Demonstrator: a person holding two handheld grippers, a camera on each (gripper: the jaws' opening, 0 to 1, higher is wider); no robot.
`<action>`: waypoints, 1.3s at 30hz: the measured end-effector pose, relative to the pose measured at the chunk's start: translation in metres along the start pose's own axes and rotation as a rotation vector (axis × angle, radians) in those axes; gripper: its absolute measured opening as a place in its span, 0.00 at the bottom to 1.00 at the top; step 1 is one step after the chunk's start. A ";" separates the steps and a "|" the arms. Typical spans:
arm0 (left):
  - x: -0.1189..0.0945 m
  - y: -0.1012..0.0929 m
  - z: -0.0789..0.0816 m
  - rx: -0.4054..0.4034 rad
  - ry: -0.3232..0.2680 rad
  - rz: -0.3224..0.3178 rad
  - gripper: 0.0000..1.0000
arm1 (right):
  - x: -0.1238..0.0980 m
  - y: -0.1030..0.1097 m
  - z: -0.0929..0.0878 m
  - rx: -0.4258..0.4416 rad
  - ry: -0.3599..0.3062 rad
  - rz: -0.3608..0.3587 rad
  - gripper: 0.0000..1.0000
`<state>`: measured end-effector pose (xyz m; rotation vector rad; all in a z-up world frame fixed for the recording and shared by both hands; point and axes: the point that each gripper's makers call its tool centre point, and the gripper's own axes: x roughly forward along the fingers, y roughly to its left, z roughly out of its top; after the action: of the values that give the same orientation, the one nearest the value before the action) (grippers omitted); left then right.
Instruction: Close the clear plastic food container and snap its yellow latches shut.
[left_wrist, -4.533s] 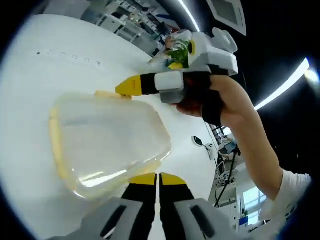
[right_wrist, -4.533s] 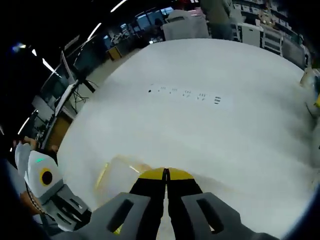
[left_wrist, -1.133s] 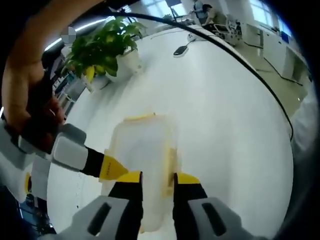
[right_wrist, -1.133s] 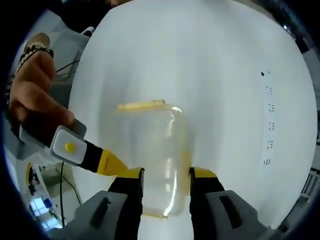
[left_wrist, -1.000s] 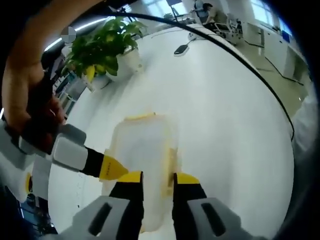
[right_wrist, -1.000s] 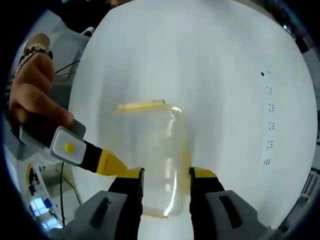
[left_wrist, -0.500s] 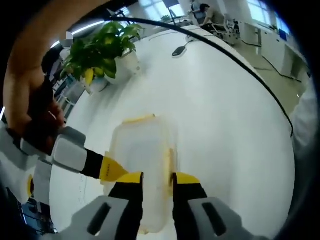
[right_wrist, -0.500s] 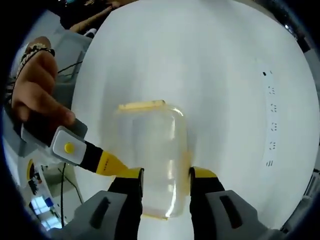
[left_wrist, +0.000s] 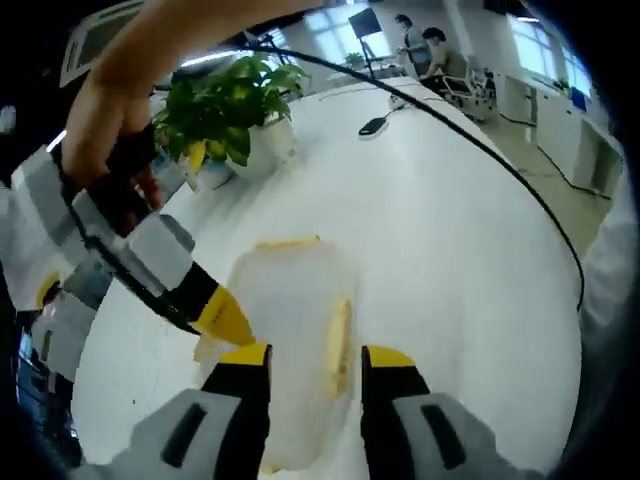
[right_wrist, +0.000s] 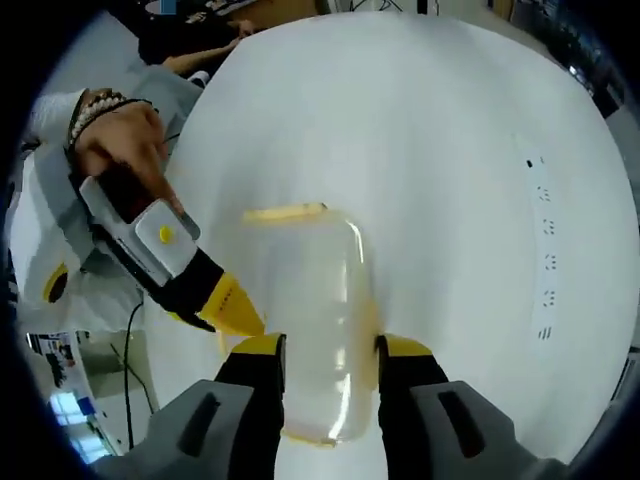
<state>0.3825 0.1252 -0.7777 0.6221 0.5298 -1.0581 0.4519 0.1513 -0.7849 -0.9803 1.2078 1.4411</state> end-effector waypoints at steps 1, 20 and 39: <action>-0.002 -0.002 0.004 -0.106 -0.042 -0.034 0.39 | -0.001 -0.001 0.000 0.005 0.000 -0.008 0.33; -0.014 0.012 -0.008 -0.132 -0.110 0.084 0.26 | -0.003 0.004 -0.001 -0.017 0.048 -0.084 0.23; -0.016 0.017 -0.009 -0.101 -0.145 0.112 0.25 | -0.011 -0.009 -0.002 -0.139 0.095 -0.142 0.16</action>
<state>0.3908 0.1472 -0.7696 0.4762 0.4141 -0.9568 0.4626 0.1476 -0.7763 -1.2180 1.0933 1.3929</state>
